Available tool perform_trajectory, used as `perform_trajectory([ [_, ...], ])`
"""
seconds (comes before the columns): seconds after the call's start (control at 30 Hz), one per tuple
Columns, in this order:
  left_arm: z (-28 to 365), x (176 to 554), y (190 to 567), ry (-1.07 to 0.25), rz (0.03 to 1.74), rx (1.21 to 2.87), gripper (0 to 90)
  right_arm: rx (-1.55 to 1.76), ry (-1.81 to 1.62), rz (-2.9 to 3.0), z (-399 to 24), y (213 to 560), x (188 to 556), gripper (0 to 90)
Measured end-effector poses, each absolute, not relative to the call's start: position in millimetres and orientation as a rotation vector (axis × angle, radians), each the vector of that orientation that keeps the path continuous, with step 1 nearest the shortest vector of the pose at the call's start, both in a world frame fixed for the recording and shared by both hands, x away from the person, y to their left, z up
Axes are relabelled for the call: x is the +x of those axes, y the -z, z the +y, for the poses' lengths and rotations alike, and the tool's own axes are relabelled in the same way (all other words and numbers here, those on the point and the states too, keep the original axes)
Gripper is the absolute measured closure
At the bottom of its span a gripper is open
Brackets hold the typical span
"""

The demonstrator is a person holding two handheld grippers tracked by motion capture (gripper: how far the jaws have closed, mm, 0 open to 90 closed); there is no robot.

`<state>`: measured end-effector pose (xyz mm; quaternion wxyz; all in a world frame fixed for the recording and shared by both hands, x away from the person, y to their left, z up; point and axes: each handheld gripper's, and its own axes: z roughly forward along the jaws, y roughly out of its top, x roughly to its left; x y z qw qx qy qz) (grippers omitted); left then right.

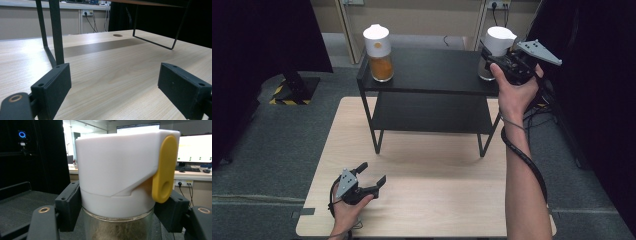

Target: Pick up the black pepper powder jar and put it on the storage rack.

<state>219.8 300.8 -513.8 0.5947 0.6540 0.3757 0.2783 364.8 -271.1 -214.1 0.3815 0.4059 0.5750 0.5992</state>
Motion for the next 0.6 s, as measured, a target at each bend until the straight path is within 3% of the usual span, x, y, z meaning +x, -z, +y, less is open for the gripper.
perform_trajectory([
  [0.33,300.4,219.6,513.9,-0.651,0.870,1.522,10.9,1.057,-1.502,1.455,-267.2,210.0,355.6,8.7],
  [0.6,300.3,219.7,513.6,-0.650,0.870,1.523,10.9,1.057,-1.504,1.463,-269.7,213.5,342.7,5.8],
])
